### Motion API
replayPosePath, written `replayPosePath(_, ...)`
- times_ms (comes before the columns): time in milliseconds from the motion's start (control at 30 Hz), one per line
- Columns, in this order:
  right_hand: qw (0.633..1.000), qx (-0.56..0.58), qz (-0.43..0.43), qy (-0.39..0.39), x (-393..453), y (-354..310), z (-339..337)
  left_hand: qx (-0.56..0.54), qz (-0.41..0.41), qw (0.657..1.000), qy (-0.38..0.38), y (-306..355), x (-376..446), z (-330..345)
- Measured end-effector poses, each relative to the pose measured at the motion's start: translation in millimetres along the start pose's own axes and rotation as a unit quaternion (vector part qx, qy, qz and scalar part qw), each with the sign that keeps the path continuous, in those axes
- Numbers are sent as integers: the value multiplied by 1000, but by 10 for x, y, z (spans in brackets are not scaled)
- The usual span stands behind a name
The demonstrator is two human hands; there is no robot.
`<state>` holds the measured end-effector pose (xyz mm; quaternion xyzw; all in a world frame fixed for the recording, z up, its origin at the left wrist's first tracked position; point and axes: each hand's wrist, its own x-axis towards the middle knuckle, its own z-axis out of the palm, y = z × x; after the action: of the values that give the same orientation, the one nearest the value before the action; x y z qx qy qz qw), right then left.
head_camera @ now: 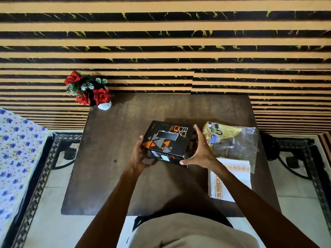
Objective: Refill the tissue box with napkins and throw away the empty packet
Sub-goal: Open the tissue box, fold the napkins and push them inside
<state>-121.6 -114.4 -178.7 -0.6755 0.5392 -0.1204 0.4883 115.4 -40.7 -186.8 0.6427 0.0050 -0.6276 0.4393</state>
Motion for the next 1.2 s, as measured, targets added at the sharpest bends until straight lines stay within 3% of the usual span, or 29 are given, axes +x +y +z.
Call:
replayPosePath(133,999,-24,-10,18,-10,35,175,39,-39,998,-9,-261,-82,248)
replayPosePath(267,998,-58,-19,10,-29,20,271,-71,-68,994,-45,-339,-129,405)
replayPosePath(433,991,-126,-45,-6,9,25,231,-104,-42,994,0,-324,-39,438)
replayPosePath(700,997,4,-66,40,7,193,128,-160,-52,986,-23,-258,89,430)
replayPosePath(867,999,-9,7,52,-2,193,145,-139,-29,990,-20,-228,112,417)
replayPosePath(967,979,-137,98,118,17,233,188,-166,-25,985,-27,-230,125,379)
replayPosePath(1067,929,-340,78,121,4,205,226,-156,-19,987,-12,-223,131,375)
replayPosePath(1200,964,-248,34,86,72,16,283,-138,-15,990,-25,-210,99,371)
